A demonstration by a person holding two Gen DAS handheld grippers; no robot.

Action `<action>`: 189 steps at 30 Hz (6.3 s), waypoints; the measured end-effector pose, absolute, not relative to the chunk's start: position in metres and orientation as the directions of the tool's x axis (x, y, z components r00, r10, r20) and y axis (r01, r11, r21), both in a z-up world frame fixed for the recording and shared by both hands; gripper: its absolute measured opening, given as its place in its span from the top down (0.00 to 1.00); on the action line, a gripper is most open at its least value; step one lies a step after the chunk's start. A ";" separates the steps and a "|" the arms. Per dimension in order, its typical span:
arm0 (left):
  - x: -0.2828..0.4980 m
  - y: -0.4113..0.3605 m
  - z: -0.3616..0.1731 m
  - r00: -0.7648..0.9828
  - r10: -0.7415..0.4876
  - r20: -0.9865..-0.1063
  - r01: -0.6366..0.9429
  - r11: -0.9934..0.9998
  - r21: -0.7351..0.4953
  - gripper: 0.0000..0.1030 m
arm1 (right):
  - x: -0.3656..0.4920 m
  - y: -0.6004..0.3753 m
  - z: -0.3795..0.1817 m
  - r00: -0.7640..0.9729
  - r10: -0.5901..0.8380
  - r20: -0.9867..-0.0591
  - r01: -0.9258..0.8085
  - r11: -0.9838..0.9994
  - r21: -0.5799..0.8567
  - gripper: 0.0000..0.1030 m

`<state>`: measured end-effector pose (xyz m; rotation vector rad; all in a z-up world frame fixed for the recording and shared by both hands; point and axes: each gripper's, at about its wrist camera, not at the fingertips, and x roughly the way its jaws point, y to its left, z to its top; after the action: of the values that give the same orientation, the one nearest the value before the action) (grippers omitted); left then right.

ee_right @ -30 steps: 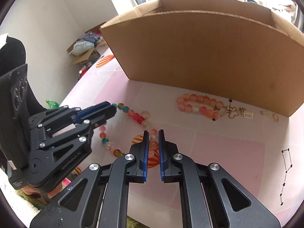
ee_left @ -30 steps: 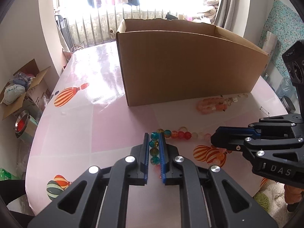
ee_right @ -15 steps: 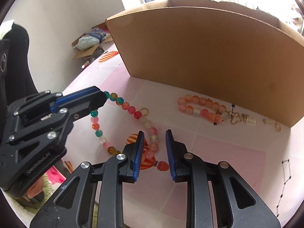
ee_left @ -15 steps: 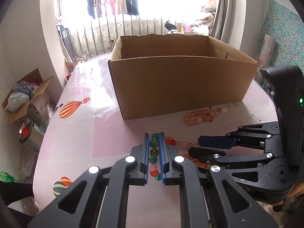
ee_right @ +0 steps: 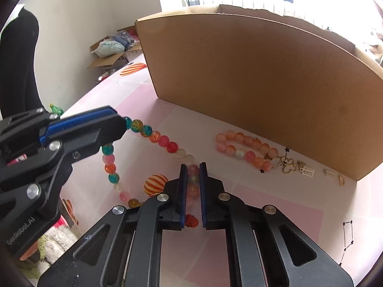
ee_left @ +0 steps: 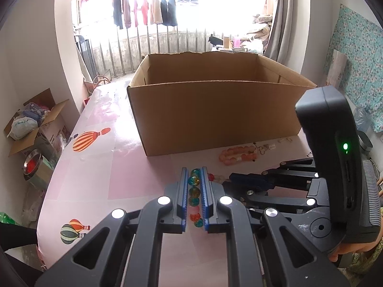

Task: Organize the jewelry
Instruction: 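Lift the bead bracelet with both tools and carry it over the box, then lower the bracelet into the box and open both tools, then withdraw both tools from the box back over the table, then move the left tool to a gold ring while the right tool approaches another ring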

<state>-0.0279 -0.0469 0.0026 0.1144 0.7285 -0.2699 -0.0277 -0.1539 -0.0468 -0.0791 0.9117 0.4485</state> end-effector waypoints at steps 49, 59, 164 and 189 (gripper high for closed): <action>0.185 -0.044 0.055 0.399 -0.317 -0.860 0.351 0.920 -0.176 0.90 | 0.176 -0.187 0.012 0.178 0.493 -0.852 -0.368 0.836 0.407 0.89; 0.180 -0.036 0.084 0.492 -0.318 -0.810 0.341 0.927 -0.157 0.59 | 0.177 -0.202 0.034 0.287 0.490 -0.823 -0.355 0.853 0.383 0.79; -0.001 -0.071 -0.052 0.570 -0.149 -0.808 0.271 0.962 0.014 0.04 | -0.061 -0.257 -0.068 0.543 -0.011 -0.839 0.015 1.000 -0.003 0.08; -0.012 -0.086 -0.022 0.687 -0.282 -0.670 0.430 0.901 0.062 0.33 | -0.034 -0.242 -0.019 0.620 0.354 -0.700 -0.157 0.930 0.331 0.55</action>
<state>-0.0123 -0.0857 -0.0221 0.2222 0.7094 -0.4022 -0.0344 -0.2416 -0.0187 0.2480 0.8544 0.2974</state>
